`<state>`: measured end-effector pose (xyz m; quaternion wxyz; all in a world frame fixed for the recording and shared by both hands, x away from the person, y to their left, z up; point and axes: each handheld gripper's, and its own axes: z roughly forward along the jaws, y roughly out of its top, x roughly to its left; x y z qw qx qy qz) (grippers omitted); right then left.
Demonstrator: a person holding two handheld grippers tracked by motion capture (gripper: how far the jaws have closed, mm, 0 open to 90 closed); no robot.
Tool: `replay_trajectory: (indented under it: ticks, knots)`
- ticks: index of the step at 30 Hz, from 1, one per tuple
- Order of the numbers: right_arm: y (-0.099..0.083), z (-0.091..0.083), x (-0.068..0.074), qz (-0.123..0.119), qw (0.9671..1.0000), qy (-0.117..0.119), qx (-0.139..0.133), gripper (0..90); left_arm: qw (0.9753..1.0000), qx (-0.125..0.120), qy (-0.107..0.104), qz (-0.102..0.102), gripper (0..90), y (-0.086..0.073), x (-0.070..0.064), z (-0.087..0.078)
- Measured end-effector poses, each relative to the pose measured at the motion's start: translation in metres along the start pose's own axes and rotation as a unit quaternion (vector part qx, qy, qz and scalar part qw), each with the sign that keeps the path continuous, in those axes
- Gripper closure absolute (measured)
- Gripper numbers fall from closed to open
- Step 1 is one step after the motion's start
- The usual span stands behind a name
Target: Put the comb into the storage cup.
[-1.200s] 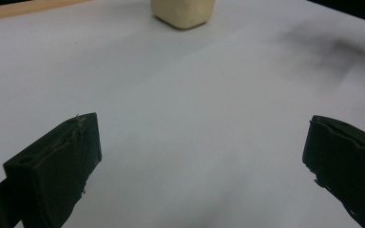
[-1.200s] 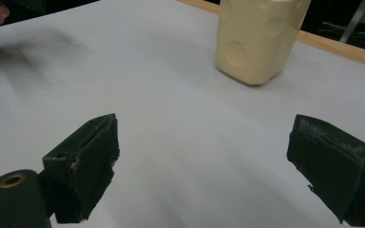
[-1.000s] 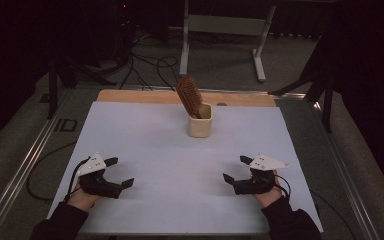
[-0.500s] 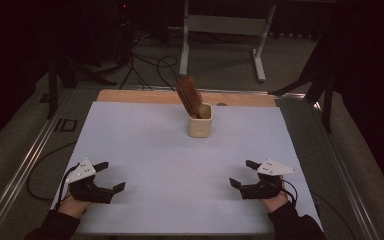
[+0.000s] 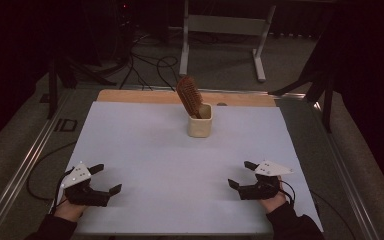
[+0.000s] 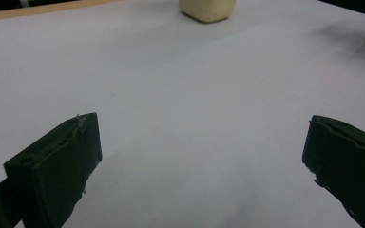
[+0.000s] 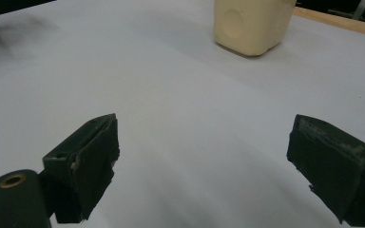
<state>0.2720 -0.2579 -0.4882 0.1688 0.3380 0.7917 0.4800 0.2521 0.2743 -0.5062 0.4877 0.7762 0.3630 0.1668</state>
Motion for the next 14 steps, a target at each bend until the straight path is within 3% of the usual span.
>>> replay_trajectory:
  ticks: [14]
  knots:
    - [-0.0004, 0.0044, 0.0012, 0.0, 1.0, 0.006, 0.005, 9.8, 1.0, -0.008, -0.002, -0.004, 0.1, -0.0005, -0.0001, -0.0015]
